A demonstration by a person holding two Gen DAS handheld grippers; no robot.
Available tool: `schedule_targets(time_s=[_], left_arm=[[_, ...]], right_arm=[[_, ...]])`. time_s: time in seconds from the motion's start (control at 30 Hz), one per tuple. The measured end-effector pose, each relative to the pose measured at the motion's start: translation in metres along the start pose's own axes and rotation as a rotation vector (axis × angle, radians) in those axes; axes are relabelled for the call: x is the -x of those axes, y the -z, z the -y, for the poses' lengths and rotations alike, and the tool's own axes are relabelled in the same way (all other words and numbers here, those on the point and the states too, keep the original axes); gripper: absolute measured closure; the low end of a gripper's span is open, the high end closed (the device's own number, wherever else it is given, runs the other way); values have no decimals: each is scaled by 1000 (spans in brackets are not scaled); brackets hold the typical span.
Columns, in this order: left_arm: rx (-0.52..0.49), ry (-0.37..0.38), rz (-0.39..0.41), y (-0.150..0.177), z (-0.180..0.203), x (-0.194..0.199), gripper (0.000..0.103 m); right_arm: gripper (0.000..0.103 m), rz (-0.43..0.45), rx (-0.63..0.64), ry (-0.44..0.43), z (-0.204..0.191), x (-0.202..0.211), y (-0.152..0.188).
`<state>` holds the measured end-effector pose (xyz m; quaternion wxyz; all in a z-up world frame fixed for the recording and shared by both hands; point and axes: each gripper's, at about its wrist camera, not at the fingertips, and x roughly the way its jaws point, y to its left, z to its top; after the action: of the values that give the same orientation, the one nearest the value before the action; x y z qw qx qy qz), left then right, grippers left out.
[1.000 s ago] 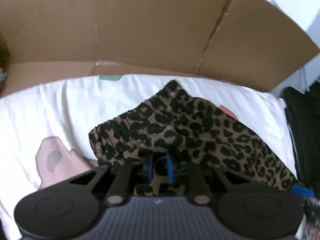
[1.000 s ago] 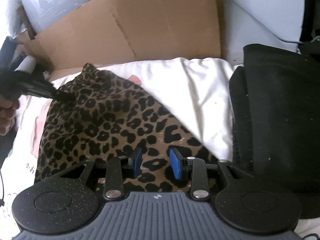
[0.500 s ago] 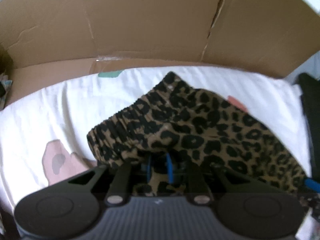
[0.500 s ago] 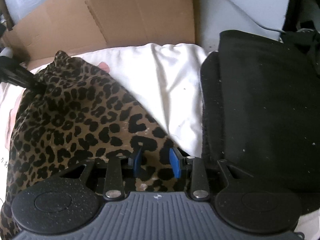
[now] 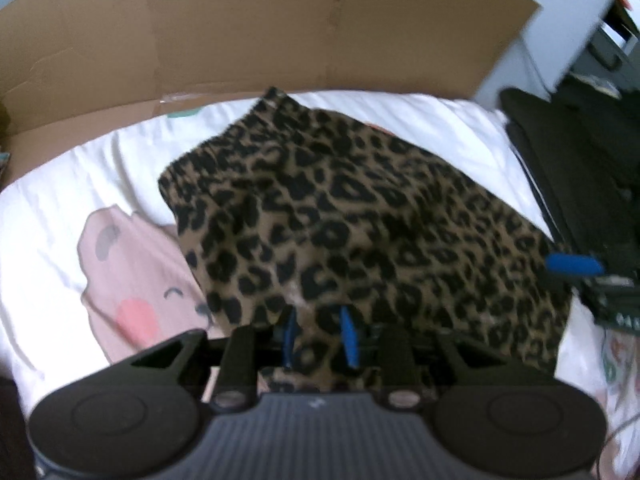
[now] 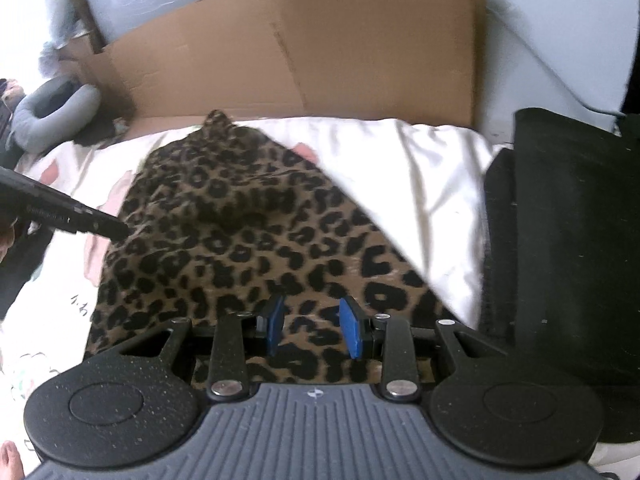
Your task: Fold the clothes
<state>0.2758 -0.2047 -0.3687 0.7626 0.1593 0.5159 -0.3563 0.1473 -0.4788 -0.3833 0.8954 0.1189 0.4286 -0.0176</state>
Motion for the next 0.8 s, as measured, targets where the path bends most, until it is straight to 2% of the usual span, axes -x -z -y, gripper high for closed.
schedule_targets(time_s=[0.13, 0.3, 0.43, 0.6, 0.8], left_arm=[[-42, 43, 2, 16, 6, 7, 76], [-76, 33, -28, 34, 20, -15, 75], [-109, -7, -53, 48, 26, -30, 75], [-102, 6, -49, 55, 20, -19, 75], [-42, 41, -37, 75, 5, 8, 74]], right_arm=[[66, -15, 43, -27, -15, -1, 4], [66, -56, 71, -58, -33, -6, 15], [65, -82, 76, -91, -46, -6, 29], [65, -120, 113, -105, -59, -8, 45], [64, -159, 79, -112, -52, -8, 51]])
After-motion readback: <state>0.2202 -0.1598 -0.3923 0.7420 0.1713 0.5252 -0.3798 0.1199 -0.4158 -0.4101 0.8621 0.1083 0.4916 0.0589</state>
